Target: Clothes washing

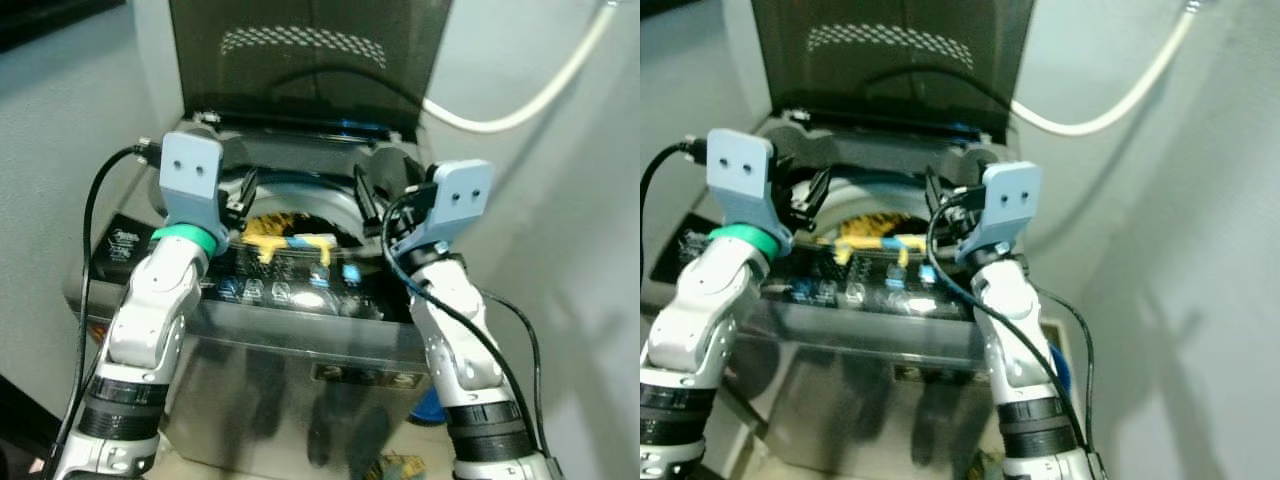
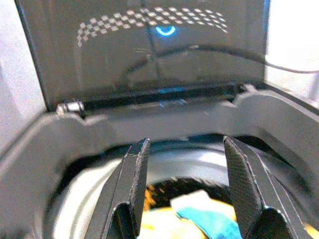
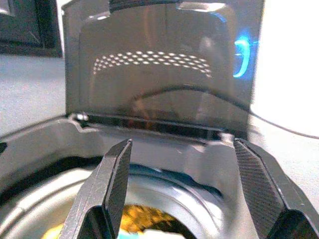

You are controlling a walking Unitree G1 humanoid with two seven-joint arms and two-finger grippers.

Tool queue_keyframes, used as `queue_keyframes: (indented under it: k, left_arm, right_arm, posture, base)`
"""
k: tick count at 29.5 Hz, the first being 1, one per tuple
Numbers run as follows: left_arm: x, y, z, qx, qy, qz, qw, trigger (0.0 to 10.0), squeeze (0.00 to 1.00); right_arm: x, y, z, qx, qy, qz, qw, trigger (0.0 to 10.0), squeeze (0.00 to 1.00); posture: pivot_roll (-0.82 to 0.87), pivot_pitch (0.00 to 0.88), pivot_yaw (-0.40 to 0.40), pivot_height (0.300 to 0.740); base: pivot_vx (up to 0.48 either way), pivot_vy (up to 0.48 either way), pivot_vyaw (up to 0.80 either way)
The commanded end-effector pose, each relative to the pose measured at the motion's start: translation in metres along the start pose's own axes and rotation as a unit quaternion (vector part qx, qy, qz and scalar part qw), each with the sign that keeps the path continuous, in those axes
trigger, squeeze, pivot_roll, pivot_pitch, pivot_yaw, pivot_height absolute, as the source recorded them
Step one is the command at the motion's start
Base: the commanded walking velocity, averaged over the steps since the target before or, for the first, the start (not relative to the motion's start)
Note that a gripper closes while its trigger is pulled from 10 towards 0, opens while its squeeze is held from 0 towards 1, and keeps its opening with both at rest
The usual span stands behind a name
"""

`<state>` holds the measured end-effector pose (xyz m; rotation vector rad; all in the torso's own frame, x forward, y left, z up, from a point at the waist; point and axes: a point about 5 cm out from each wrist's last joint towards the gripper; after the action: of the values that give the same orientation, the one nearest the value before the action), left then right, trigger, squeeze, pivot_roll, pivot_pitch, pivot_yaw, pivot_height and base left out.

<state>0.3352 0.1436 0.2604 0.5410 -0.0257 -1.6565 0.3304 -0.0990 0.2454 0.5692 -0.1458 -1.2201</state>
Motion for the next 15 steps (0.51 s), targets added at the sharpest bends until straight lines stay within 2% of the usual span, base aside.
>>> queue_keyframes:
  k: [1, 15]
  left_arm:
    - [-0.0004, -0.0008, -0.0028, -0.003, 0.004, -0.001, 1.0, 10.0, 0.0]
    - [0.0017, 0.0001, -0.0032, -0.003, 0.001, -0.003, 1.0, 10.0, 0.0]
  right_arm:
    - [-0.0023, -0.001, -0.0017, -0.001, 0.002, 0.001, 1.0, 10.0, 0.0]
    - [-0.0023, -0.0032, -0.0052, -0.008, -0.003, 0.002, 1.0, 10.0, 0.0]
  posture:
    - [0.11, 0.0, -0.003, 0.72]
    - [0.11, 0.0, 0.002, 0.72]
  base:
    - [-0.412, 0.0, 0.0]
    - [-0.411, 0.0, 0.0]
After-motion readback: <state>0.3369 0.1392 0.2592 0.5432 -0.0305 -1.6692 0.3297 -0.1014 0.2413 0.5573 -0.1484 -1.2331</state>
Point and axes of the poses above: a point about 5 cm out from each wrist's last joint towards the gripper, its own y axis pointing out of the wrist towards the gripper, its own z axis along the axis of the wrist's last joint, x = y × z, and after that the axes turned 12 degrees about y, right-handed
